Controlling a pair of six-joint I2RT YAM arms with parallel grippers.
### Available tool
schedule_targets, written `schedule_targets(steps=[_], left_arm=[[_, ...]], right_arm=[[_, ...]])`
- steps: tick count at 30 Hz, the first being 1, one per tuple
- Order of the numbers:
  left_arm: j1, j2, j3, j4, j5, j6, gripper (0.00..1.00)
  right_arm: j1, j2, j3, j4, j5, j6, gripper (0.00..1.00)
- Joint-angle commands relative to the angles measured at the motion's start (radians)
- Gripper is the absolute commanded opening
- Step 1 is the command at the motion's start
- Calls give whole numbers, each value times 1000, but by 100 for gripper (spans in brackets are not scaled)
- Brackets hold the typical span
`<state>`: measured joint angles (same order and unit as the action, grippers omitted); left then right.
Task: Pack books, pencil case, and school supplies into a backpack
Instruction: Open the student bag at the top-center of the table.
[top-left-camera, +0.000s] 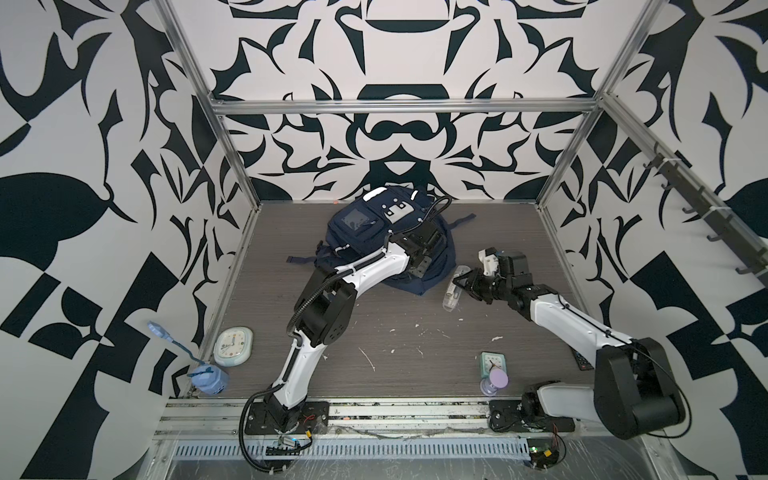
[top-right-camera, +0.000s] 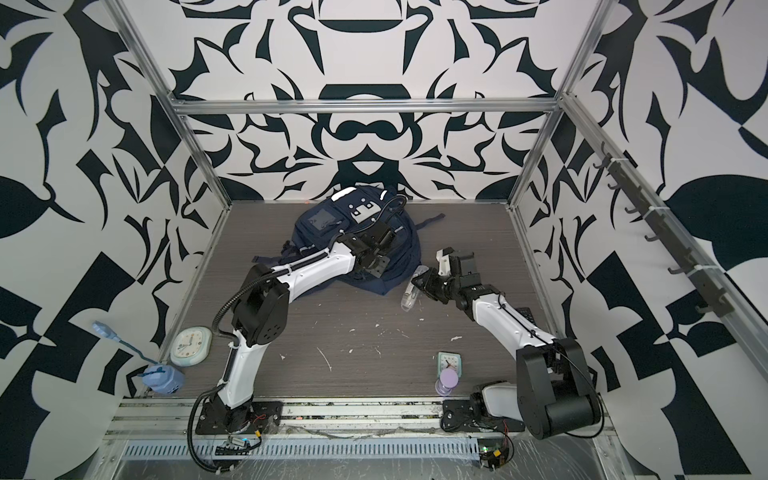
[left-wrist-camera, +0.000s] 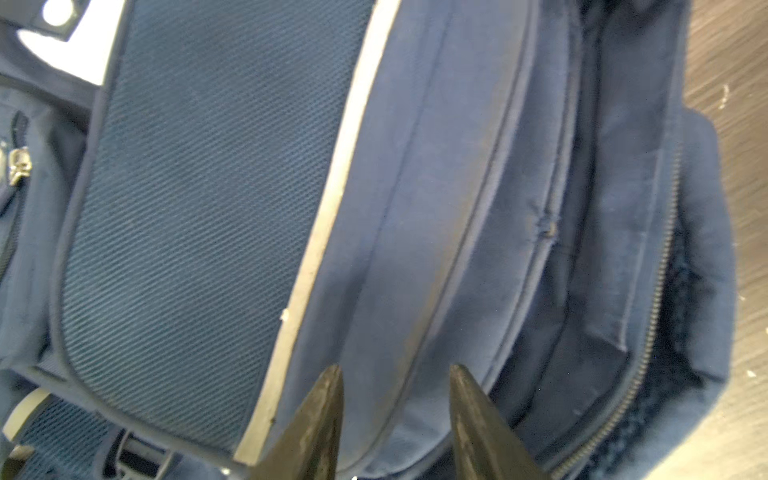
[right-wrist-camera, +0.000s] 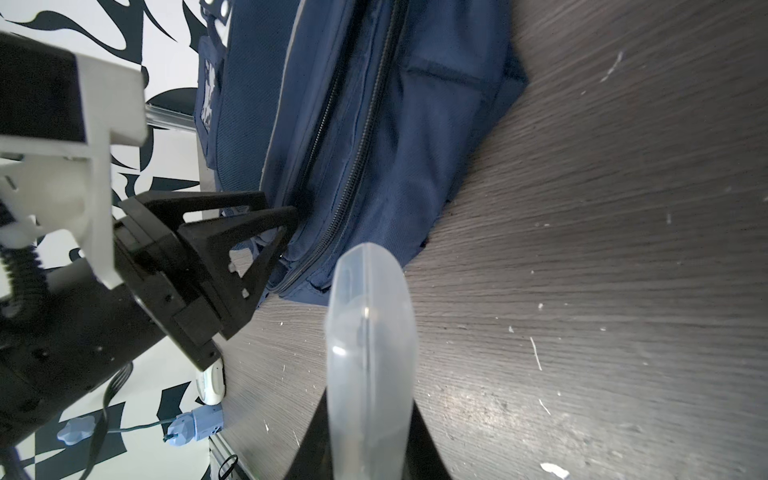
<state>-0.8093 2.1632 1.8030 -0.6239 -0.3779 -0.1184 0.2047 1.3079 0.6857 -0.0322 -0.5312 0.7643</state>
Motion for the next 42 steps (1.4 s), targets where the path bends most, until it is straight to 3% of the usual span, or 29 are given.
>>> schedule_targets(steps=[1,9,11,14,22,31,42], left_arm=[[-4,-5,-20,0,-19,8,47],[-4,75,65,-75,-135,19,45],[-1,69,68,-70,-140,22,38],[-2,50,70,-62,-137,26,19],[-1,-32,98,-89,-115,38,6],[32,-128,128,-131,7,4,6],[56,-182,160,-178,147,-43,8]], right_arm=[[4,-3,-2,34,-6,3,10],[4,5,6,44,-12,8,10],[4,7,5,43,-12,8,10],[5,8,2,44,-15,8,10],[43,46,40,106,-38,55,9],[99,207,181,272,-49,201,4],[145,527,446,441,-37,345,3]])
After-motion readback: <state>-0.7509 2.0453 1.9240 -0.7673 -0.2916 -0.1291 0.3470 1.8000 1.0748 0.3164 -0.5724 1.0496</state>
